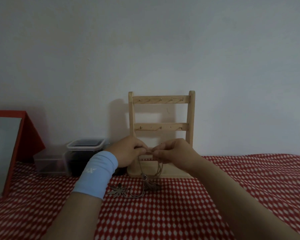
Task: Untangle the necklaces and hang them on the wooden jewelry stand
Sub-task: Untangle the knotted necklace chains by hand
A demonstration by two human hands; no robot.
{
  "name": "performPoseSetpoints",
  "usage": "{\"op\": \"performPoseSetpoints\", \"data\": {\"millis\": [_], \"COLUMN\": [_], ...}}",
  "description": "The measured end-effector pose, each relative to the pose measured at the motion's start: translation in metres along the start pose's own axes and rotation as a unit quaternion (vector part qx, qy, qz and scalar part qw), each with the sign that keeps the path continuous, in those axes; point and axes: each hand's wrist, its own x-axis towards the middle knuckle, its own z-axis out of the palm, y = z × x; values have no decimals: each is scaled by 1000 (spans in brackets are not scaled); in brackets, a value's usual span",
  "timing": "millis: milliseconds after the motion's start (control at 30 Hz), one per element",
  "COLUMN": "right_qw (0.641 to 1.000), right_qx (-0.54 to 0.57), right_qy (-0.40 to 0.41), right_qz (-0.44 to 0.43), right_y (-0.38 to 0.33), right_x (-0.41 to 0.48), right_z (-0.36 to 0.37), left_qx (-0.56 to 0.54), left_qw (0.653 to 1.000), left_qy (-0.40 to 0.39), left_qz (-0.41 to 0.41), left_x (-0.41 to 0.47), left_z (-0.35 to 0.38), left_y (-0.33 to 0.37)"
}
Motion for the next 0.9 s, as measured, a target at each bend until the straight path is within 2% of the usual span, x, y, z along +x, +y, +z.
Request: {"op": "performPoseSetpoints", "data": {"millis": [100,167,200,233,300,333,367,500,567,600,700,733,833,867,900], "right_qw": [999,999,998,997,986,979,972,943,929,924,918,920,940,941,937], "right_qx": [-38,-47,-57,-79,-157,-195,-223,-311,-347,-356,-357,-350,-306,-301,-310], "right_qy": [6,-1,-12,-25,-51,-63,-73,-91,-100,-103,-118,-119,-111,-118,-128], "right_qz": [-13,-14,-12,-9,3,14,28,77,88,96,126,127,101,98,100], "right_y": [2,3,4,5,8,10,12,18,20,21,21,21,21,20,21], "right_x": [2,3,3,4,5,6,7,9,9,9,8,8,7,7,7], "right_z": [-1,-3,-5,-7,-12,-14,-16,-25,-29,-30,-32,-33,-32,-31,-30], "left_qx": [-12,-92,-171,-274,-479,-536,-550,-450,-418,-420,-496,-498,-414,-420,-457], "left_qw": [1000,993,980,954,867,832,822,878,892,891,852,853,903,900,880], "left_qy": [26,68,89,104,108,107,107,115,131,133,98,83,77,96,124], "left_qz": [-9,-32,-50,-68,-89,-95,-101,-116,-109,-109,-135,-134,-82,-58,-38], "left_x": [-1,0,1,1,0,0,-1,0,3,4,4,2,-4,-5,-6], "left_z": [-3,-2,0,1,2,1,0,0,0,0,-3,-4,-5,-6,-7], "left_y": [1,1,1,1,2,2,2,2,0,0,1,-1,-5,-4,-3]}}
